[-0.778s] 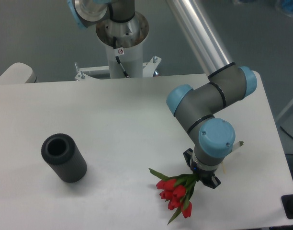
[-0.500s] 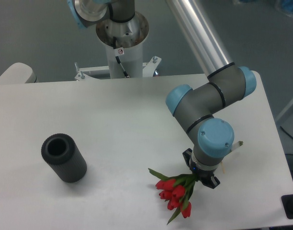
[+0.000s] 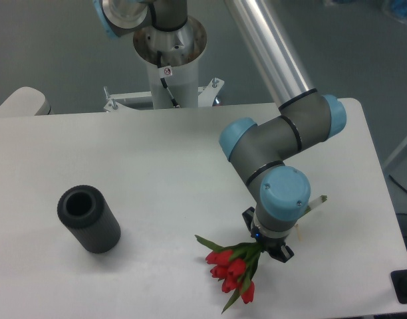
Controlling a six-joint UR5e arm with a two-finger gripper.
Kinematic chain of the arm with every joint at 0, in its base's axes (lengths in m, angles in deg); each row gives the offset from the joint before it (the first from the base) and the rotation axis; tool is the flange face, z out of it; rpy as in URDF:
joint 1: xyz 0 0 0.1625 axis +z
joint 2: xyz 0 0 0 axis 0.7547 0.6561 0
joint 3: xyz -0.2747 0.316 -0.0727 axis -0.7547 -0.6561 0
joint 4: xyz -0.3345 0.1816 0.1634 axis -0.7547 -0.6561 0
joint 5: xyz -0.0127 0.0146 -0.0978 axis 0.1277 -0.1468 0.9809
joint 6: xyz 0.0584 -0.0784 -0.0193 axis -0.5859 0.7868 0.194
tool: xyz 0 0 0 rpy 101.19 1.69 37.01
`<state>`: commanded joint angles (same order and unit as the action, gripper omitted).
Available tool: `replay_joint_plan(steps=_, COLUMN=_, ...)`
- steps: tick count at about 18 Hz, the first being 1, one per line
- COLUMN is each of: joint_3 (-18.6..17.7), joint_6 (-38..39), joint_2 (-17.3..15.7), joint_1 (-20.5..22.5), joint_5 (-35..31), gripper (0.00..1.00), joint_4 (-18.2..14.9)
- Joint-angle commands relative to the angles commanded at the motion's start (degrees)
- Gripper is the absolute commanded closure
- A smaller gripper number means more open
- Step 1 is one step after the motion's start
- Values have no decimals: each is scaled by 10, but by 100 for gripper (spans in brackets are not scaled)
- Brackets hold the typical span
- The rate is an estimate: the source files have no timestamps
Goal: Insert the flowers into the vase
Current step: 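Carry the red tulip bunch in the gripper toward the black vase, then raise the tulips and swing the stems over the vase opening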
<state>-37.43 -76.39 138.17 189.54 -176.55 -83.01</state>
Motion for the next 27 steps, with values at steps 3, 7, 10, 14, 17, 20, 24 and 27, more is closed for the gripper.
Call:
replay_joint_plan(steps=3, joint_3=-14, joint_6=34, joint_2=-10, joint_1=-8, joint_5=10, gripper=100, joint_4=-1)
replay_joint_plan(steps=7, joint_3=-39, joint_6=39, joint_2=-34, joint_1=-14, joint_5=62, gripper=100, joint_4=5)
replay_joint_plan(steps=10, joint_3=-40, joint_6=57, joint_2=-40, joint_1=-28, joint_5=70, gripper=100, joint_4=7)
replay_joint_plan(steps=14, joint_3=-40, joint_6=69, joint_2=-59, joint_1=-35, joint_5=114, gripper=100, joint_4=7)
replay_joint_plan(steps=17, joint_3=-39, joint_6=92, joint_2=-74, joint_1=-39, joint_5=187, gripper=100, joint_4=8)
replay_joint_plan(steps=20, joint_3=-40, joint_6=121, joint_2=-85, joint_1=-39, joint_5=275, gripper=100, joint_4=19)
replay_joint_plan(steps=24, joint_3=-40, joint_6=139, joint_2=-98, joint_1=-38, joint_5=357, gripper=100, joint_4=20)
replay_joint_plan(steps=27, joint_3=-40, joint_6=156, joint_2=-112, joint_1=-40, joint_5=397, gripper=100, joint_4=21)
